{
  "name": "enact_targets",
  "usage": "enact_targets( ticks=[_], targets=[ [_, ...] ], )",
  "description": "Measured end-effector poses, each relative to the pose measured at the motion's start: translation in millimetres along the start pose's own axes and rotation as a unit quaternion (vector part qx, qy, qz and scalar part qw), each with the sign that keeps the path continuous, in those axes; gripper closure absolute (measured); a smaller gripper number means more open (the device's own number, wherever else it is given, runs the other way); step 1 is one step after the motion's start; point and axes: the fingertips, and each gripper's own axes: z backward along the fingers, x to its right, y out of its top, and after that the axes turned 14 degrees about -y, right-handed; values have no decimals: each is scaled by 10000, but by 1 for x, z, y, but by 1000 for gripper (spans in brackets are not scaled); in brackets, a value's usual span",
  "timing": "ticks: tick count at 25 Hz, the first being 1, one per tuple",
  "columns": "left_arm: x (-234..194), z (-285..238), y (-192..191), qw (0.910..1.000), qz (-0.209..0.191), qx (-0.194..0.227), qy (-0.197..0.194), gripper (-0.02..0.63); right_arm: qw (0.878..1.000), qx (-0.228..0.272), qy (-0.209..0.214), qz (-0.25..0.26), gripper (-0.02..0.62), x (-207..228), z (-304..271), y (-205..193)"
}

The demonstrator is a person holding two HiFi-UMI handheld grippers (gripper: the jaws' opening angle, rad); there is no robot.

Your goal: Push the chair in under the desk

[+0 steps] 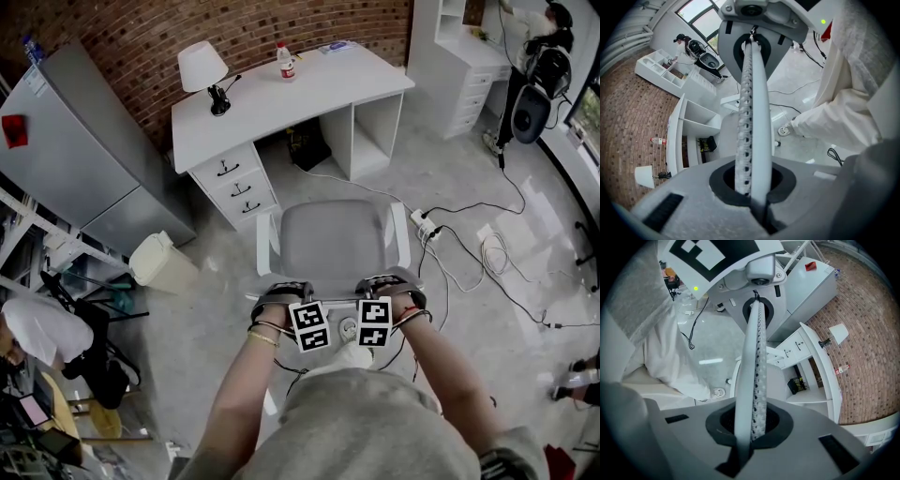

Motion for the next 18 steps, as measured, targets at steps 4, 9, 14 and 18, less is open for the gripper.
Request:
enact_targets(
  ticks=[4,9,14,18],
  targets=[
    [-9,-3,2,10000,5,-4,8,591,10000,-2,5,3,581,6,-6,-4],
    [-19,-6,4,10000,11,-8,15,592,10000,0,4,-1,581,14,-12,-9],
    [-28,-8,6,10000,12,-12,24,592,10000,-3,1,1,581,21,-18,-13],
    [-36,-9,7,10000,18,-17,10,592,10000,3,24,3,581,28,-20,-15]
  ],
)
